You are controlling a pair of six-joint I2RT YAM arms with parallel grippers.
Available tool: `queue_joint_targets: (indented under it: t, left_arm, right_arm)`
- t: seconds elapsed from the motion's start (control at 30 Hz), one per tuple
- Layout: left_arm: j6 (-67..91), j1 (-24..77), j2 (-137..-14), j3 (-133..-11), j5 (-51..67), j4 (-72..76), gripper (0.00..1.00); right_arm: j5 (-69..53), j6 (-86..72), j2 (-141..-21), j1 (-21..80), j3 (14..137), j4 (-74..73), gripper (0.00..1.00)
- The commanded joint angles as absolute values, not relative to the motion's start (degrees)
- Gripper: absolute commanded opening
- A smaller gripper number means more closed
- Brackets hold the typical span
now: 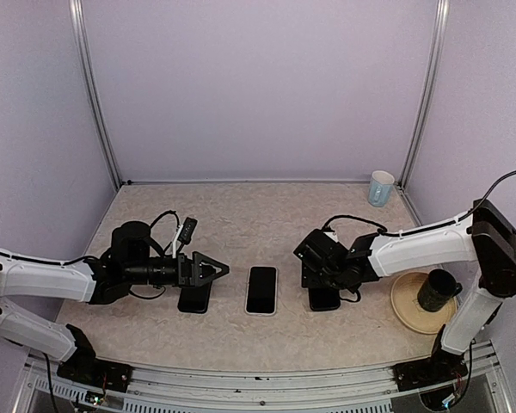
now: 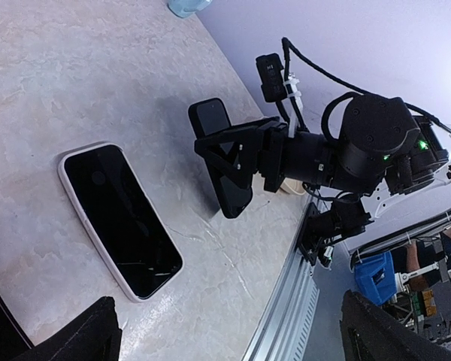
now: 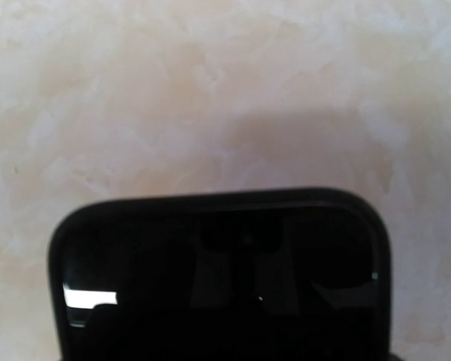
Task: Put the phone into the phone case
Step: Place the phone with the phone case at the center of the board.
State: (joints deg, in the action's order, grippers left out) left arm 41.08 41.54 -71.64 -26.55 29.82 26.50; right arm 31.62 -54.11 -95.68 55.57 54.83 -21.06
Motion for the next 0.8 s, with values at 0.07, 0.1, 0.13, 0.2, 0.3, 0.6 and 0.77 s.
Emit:
queue_joint_targets:
  t: [0.07, 0.1, 0.13, 0.2, 0.3, 0.6, 0.77]
  left_arm:
    - [40.3, 41.1, -70.5, -25.6, 29.3, 26.7, 0.99]
    - [40.3, 41.1, -70.6, -25.5, 29.3, 26.8, 0.99]
    - [40.3, 41.1, -70.6, -25.5, 29.3, 26.8, 0.99]
    - [40.4, 41.1, -70.5, -25.5, 29.3, 26.8, 0.99]
    - [40.4, 41.1, -70.4, -25.5, 29.2, 26.9, 0.99]
    - [40.3, 41.1, -70.1, -25.2, 29.1, 26.7, 0.99]
    - [40.4, 41.1, -70.1, -25.2, 29.1, 27.0, 0.99]
  right_arm:
    - [31.6, -56.2, -97.3, 55.2, 54.3, -18.6, 0.66]
    - [31.6, -56.2, -97.6, 55.2, 54.4, -18.6, 0.66]
    - [31.5, -56.3, -97.8, 55.2, 54.5, -18.6, 0.66]
    - [31.4, -56.5, -98.4, 55.1, 54.6, -18.6, 0.67]
    - [31.0, -56.8, -99.2, 54.9, 54.7, -18.3, 0.68]
    - [30.4, -56.9, -100.6, 54.0, 54.3, -17.9, 0.73]
    - [29.6, -56.6, -101.3, 53.8, 54.0, -17.1, 0.77]
